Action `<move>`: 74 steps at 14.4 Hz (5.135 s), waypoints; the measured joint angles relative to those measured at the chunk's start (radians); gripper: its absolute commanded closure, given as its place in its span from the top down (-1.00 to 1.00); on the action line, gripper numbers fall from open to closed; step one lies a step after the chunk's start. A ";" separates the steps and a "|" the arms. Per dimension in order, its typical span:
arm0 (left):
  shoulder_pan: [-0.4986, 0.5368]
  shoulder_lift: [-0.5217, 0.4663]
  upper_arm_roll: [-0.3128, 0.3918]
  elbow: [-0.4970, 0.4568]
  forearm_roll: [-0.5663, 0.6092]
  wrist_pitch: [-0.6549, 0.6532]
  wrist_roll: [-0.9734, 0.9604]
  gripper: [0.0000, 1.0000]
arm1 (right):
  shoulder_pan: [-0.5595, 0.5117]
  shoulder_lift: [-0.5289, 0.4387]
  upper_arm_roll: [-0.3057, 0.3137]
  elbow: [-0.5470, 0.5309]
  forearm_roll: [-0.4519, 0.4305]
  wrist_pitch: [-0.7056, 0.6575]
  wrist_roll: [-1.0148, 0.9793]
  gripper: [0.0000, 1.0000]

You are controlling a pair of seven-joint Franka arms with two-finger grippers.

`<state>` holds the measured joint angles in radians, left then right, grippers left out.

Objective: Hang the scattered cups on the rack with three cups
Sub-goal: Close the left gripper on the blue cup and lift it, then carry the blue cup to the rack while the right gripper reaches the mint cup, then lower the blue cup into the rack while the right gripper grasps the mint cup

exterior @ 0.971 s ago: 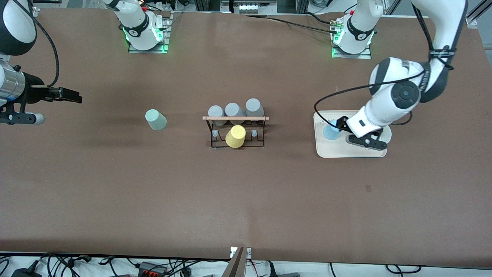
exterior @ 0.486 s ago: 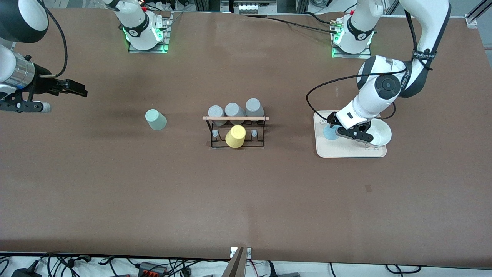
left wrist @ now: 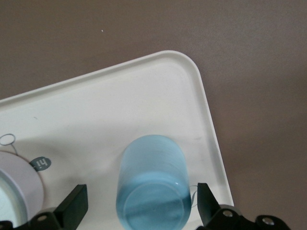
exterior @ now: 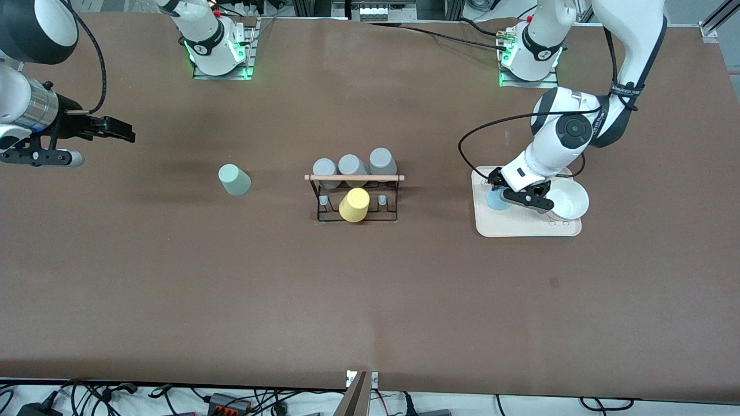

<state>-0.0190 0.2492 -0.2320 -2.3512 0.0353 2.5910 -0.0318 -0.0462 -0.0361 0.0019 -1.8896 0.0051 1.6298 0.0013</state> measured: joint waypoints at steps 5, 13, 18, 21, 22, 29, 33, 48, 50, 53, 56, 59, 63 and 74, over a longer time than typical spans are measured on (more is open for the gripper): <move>0.000 0.019 -0.001 -0.005 0.000 0.028 0.000 -0.13 | 0.000 -0.010 0.000 -0.028 0.000 0.013 0.000 1.00; 0.000 -0.004 -0.005 0.090 0.000 -0.012 0.001 -0.23 | 0.003 -0.103 0.000 -0.186 0.001 0.143 0.000 1.00; -0.015 0.001 -0.076 0.500 -0.001 -0.469 -0.022 -0.22 | 0.027 -0.137 0.002 -0.226 0.001 0.166 0.000 1.00; -0.101 0.073 -0.103 0.702 -0.002 -0.559 -0.227 -0.22 | 0.027 -0.137 0.002 -0.227 0.001 0.168 0.000 1.00; -0.144 0.107 -0.105 0.748 -0.002 -0.560 -0.326 -0.22 | 0.027 -0.137 0.002 -0.228 0.001 0.168 0.000 1.00; -0.363 0.337 -0.102 0.972 0.004 -0.556 -0.688 -0.23 | 0.027 -0.137 0.002 -0.230 0.001 0.169 0.000 1.00; -0.386 0.353 -0.101 0.982 0.036 -0.556 -0.701 -0.22 | 0.027 -0.137 0.002 -0.235 0.001 0.169 0.000 1.00; -0.404 0.444 -0.098 0.982 0.081 -0.521 -0.711 -0.13 | 0.160 -0.043 0.005 -0.359 0.004 0.447 0.100 1.00; -0.405 0.452 -0.098 0.982 0.081 -0.500 -0.711 -0.13 | 0.177 -0.014 0.005 -0.359 0.004 0.482 0.133 1.00; -0.406 0.469 -0.098 0.979 0.081 -0.475 -0.710 -0.13 | 0.211 0.042 0.006 -0.360 0.004 0.554 0.194 1.00; -0.406 0.480 -0.098 0.977 0.081 -0.469 -0.710 0.23 | 0.242 0.106 0.006 -0.362 0.004 0.630 0.245 1.00; -0.406 0.481 -0.098 0.974 0.082 -0.469 -0.710 1.00 | 0.272 0.143 0.006 -0.370 0.004 0.670 0.268 1.00; -0.410 0.481 -0.099 0.974 0.082 -0.466 -0.710 1.00 | 0.273 0.158 0.006 -0.438 0.004 0.758 0.269 1.00; -0.370 0.392 -0.099 0.991 0.082 -0.529 -0.676 1.00 | 0.288 0.196 0.006 -0.502 0.004 0.846 0.271 1.00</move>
<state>-0.3890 0.6415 -0.3307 -1.3601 0.1174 2.0622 -0.7080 0.2418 0.1597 0.0077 -2.3914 0.0096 2.4761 0.2721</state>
